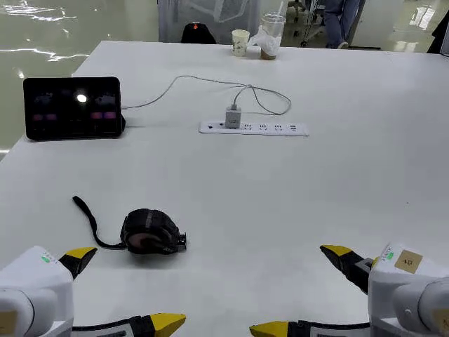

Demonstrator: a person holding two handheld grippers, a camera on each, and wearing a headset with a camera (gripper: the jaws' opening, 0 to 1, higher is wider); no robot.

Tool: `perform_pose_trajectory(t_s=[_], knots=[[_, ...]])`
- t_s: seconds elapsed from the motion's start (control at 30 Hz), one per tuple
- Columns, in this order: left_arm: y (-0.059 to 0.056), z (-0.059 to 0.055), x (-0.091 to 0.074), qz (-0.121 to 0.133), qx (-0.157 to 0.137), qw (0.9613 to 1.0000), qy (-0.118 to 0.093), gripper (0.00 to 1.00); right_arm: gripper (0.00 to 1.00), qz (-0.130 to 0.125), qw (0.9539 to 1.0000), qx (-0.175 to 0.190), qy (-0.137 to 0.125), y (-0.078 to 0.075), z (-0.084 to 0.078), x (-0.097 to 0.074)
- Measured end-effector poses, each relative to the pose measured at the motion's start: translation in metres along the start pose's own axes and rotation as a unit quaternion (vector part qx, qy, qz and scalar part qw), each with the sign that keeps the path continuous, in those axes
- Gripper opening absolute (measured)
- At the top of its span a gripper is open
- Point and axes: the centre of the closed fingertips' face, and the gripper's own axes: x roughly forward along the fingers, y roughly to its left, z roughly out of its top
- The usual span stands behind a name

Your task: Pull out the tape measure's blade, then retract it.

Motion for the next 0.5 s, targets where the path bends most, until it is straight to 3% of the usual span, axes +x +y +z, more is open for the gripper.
perform_pose_trajectory(t_s=[0.27, 0.5], knots=[[0.002, 0.002, 0.009, -0.016, 0.017, 0.9996, 0.013, 0.92, 0.94, 0.022, 0.9996, -0.017, 0.006, -0.005, 0.003, 0.006], [0.008, 0.006, 0.014, -0.027, 0.043, 0.9985, 0.019, 0.89, 0.86, 0.039, 0.9978, -0.054, 0.005, -0.011, 0.01, 0.012]])
